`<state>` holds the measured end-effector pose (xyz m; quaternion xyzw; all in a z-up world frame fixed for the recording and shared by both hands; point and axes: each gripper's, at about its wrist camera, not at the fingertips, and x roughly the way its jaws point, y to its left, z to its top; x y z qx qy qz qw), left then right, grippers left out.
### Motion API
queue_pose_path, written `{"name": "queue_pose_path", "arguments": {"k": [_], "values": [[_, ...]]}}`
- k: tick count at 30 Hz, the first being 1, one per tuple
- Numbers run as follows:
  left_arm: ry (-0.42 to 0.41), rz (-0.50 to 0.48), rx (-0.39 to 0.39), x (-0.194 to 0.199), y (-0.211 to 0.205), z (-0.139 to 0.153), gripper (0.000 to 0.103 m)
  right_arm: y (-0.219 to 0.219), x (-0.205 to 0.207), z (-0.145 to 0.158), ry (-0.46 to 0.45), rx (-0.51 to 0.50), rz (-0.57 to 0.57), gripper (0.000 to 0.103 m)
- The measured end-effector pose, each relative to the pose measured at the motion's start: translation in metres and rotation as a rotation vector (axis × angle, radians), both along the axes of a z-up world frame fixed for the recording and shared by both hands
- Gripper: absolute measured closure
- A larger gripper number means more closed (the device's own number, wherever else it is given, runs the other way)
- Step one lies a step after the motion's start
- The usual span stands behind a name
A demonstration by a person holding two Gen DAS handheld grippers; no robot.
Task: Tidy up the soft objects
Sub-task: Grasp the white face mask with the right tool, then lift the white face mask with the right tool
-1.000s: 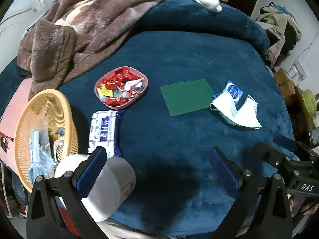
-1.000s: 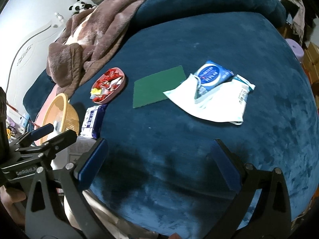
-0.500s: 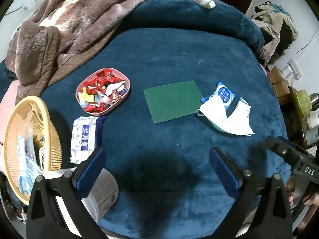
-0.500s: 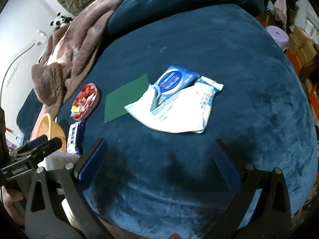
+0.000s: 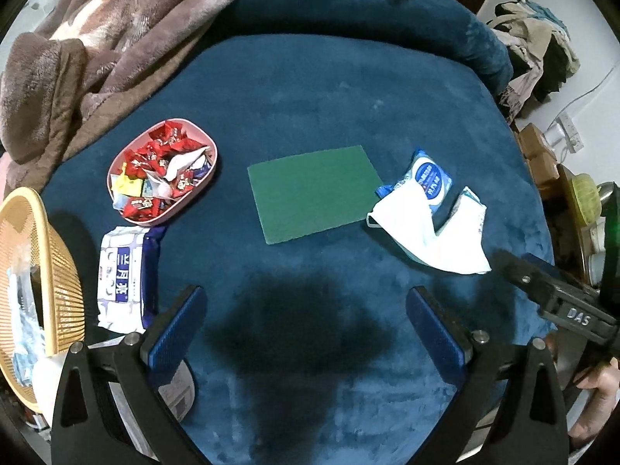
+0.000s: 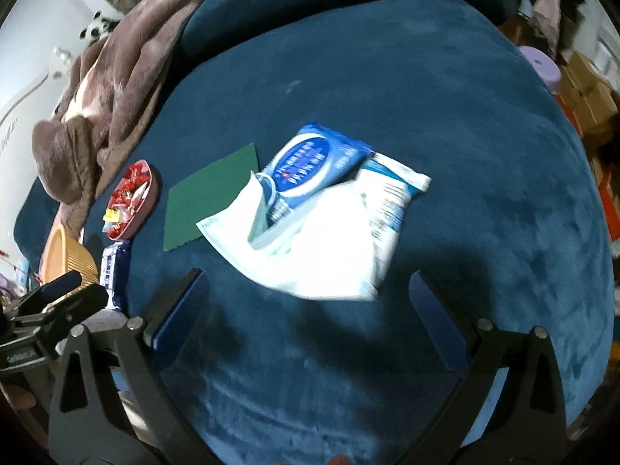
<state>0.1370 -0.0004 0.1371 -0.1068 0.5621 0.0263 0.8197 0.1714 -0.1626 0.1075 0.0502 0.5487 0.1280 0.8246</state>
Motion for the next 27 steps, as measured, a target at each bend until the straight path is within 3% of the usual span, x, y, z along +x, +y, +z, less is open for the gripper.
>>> {"name": "queue_pose_path", "arguments": {"k": [4,9,12,13,14,15,16,21,24,27], "values": [[0.018,0.020,-0.001,0.009,0.006,-0.008,0.000,0.034,0.016,-0.011,-0.019,-0.066,0.127,0.000],[0.024,0.045,0.004,0.011,0.021,-0.011,0.000,0.088,0.008,-0.025,-0.129,-0.342,0.449,0.000],[0.033,0.043,0.016,0.008,0.027,-0.015,0.000,0.095,0.017,-0.038,-0.096,-0.388,0.472,0.001],[0.038,0.046,0.013,0.007,0.029,-0.017,0.000,0.094,0.020,-0.041,-0.078,-0.383,0.455,0.003],[0.041,0.050,0.009,0.008,0.030,-0.019,0.000,0.091,0.023,-0.043,-0.058,-0.362,0.439,0.022],[0.045,0.053,0.004,0.008,0.031,-0.021,0.000,0.088,0.026,-0.045,-0.036,-0.338,0.424,0.056],[0.047,0.056,0.000,0.008,0.032,-0.023,0.000,0.084,0.028,-0.048,-0.004,-0.315,0.404,0.068],[0.060,0.052,-0.004,0.012,0.032,-0.031,0.000,0.053,0.025,-0.051,0.092,-0.109,0.298,0.093],[0.066,0.052,-0.004,0.013,0.032,-0.035,0.000,0.031,0.014,-0.053,0.154,0.063,0.242,0.094],[0.077,0.050,-0.002,0.016,0.030,-0.042,0.000,0.019,-0.002,-0.054,0.157,0.076,0.237,0.094]]}}
